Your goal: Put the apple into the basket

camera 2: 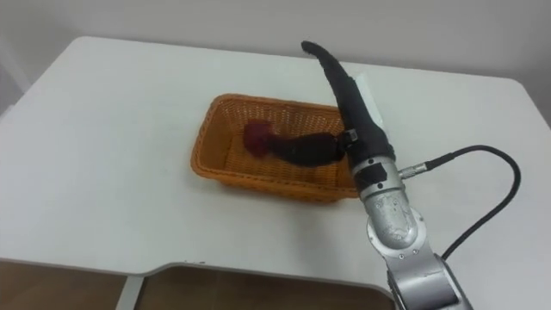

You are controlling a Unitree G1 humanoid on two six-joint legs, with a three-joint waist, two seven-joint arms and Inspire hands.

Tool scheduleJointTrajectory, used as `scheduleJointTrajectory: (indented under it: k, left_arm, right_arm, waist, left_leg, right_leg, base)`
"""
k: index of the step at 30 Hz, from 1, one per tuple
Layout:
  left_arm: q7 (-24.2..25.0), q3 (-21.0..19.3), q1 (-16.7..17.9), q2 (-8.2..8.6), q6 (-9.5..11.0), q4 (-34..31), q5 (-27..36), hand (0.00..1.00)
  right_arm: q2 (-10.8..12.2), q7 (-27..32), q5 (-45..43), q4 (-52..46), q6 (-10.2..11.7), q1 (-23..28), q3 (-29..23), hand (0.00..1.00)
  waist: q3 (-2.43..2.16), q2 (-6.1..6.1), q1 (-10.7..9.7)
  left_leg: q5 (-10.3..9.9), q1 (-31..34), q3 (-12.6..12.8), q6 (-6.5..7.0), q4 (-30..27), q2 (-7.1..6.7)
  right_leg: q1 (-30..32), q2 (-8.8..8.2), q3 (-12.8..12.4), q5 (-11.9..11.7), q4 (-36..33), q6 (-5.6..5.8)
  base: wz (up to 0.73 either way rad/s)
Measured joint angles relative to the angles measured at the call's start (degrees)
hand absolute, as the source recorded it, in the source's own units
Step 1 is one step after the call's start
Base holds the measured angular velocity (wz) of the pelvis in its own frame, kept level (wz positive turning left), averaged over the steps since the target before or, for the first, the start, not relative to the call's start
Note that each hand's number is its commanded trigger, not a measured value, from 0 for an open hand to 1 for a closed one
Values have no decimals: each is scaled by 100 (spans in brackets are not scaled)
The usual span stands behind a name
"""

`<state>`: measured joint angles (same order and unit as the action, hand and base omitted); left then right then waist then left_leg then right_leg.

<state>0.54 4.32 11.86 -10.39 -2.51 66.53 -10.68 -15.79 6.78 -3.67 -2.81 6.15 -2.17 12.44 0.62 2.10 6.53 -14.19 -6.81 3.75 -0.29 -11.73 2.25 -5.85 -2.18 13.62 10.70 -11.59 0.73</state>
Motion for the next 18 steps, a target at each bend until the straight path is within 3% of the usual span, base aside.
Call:
scheduleJointTrajectory:
  k: [11, 14, 18]
  left_arm:
    - [4, 35, -27, 2, -3, 42, -15, 0]
    - [6, -5, 25, 6, 0, 73, -10, 0]
    - [0, -188, 166, 6, 4, 87, 10, 0]
  right_arm:
    - [0, 158, 15, 0, 1, 0, 2, 0]
    - [0, 240, -32, -49, 1, 0, -109, 0]
    - [-6, 495, -23, -186, 11, -10, -641, 0]
  waist:
    - [-4, -35, 11]
    - [-21, -21, -33]
    - [-78, 41, -183]
  left_leg:
    - [1, 2, -4, -1, 1, 0]
    - [1, 4, 1, 0, -4, 0]
    - [5, 11, -49, 3, -12, -6]
  right_leg:
    - [5, 2, -17, 0, 5, 0]
    - [2, 1, -4, 0, 4, 0]
    - [-21, -14, 52, 0, 0, 0]
  base:
    - [0]
    - [1]
    - [7]
